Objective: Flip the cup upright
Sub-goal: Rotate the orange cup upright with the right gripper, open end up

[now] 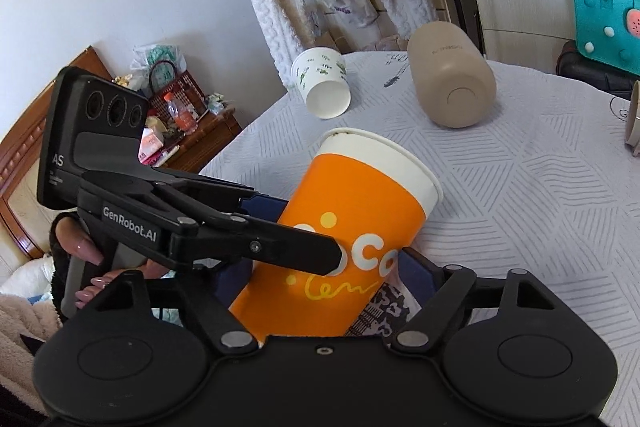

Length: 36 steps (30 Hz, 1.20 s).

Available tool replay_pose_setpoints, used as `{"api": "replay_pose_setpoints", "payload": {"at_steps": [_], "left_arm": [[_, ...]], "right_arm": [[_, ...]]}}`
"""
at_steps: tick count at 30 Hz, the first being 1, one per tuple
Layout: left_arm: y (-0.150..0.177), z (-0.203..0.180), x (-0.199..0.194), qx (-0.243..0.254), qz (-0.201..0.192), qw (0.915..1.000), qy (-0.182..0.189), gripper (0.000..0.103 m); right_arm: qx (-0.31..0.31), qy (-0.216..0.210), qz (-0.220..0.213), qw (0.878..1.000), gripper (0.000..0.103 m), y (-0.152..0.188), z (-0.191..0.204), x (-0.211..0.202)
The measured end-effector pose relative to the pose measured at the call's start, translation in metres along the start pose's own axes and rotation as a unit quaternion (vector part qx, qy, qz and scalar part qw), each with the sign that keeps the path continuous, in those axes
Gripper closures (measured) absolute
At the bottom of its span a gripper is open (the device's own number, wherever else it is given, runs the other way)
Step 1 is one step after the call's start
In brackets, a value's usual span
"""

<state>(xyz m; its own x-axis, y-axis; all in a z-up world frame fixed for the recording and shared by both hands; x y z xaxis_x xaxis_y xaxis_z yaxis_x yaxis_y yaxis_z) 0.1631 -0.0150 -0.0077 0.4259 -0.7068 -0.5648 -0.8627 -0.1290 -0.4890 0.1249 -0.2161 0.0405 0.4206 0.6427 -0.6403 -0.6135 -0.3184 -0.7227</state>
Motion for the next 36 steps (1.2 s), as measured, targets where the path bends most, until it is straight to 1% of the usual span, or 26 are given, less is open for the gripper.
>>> {"api": "replay_pose_setpoints", "payload": {"at_steps": [2,4,5,8,13,18,22,26,28,30,32,33,34,35,36], "left_arm": [[-0.001,-0.002,-0.003,0.008,-0.011,0.9999,0.006,0.027],[-0.002,-0.007,-0.007,0.022,-0.028,0.9993,0.010,0.028],[-0.002,-0.010,-0.008,0.030,-0.040,0.9987,0.011,0.029],[-0.002,-0.020,-0.011,0.068,-0.080,0.9944,0.009,0.031],[0.001,-0.028,-0.011,0.107,-0.114,0.9877,0.004,0.031],[-0.001,-0.033,-0.015,0.132,-0.137,0.9817,0.009,0.031],[-0.005,-0.039,-0.010,0.159,-0.158,0.9745,0.002,0.031],[-0.010,-0.040,-0.004,0.181,-0.178,0.9673,-0.004,0.031],[-0.014,-0.041,-0.001,0.191,-0.189,0.9631,-0.007,0.031],[-0.015,-0.044,0.002,0.218,-0.209,0.9534,-0.006,0.031],[-0.012,-0.047,0.005,0.252,-0.234,0.9391,-0.003,0.031],[-0.011,-0.047,0.007,0.257,-0.238,0.9365,-0.005,0.031],[-0.011,-0.049,0.010,0.256,-0.234,0.9380,-0.012,0.030],[-0.013,-0.049,0.013,0.249,-0.226,0.9416,-0.017,0.030],[-0.015,-0.049,0.014,0.242,-0.226,0.9434,-0.017,0.030]], "right_arm": [[-0.016,0.010,-0.013,1.000,0.022,0.002,0.003,-0.004],[-0.034,0.022,-0.026,0.999,0.022,0.003,0.006,-0.007],[-0.045,0.028,-0.035,0.998,0.023,0.003,0.008,-0.009],[-0.079,0.059,-0.059,0.993,0.023,0.004,0.014,-0.012],[-0.098,0.085,-0.082,0.988,0.023,0.003,0.014,-0.013],[-0.157,0.133,-0.103,0.973,0.023,0.004,0.024,-0.014],[-0.202,0.187,-0.118,0.954,0.023,0.003,0.029,-0.005],[-0.223,0.223,-0.132,0.940,0.023,0.000,0.027,0.006],[-0.220,0.230,-0.143,0.937,0.023,-0.003,0.022,0.011],[-0.220,0.243,-0.152,0.933,0.023,-0.005,0.017,0.015],[-0.235,0.272,-0.155,0.920,0.023,-0.006,0.014,0.022],[-0.239,0.281,-0.156,0.916,0.023,-0.006,0.012,0.025],[-0.240,0.286,-0.152,0.915,0.023,-0.007,0.010,0.028],[-0.236,0.285,-0.147,0.917,0.023,-0.006,0.007,0.029],[-0.228,0.279,-0.146,0.921,0.024,-0.005,0.005,0.029]]}}
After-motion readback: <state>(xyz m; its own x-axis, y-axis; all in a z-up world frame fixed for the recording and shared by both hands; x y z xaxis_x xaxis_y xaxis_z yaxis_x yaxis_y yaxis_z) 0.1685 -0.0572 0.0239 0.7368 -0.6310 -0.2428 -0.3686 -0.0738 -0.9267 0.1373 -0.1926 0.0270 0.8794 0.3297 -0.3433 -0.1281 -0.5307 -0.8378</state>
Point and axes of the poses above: each gripper's, at about its wrist camera, not at the fingertips, and x roughly the way its jaws point, z to its left, y to its underside, the point moved 1 cm from there along x, roughly the way its jaws point, and after that the axes turned 11 degrees about -x, right-handed, at the moved point
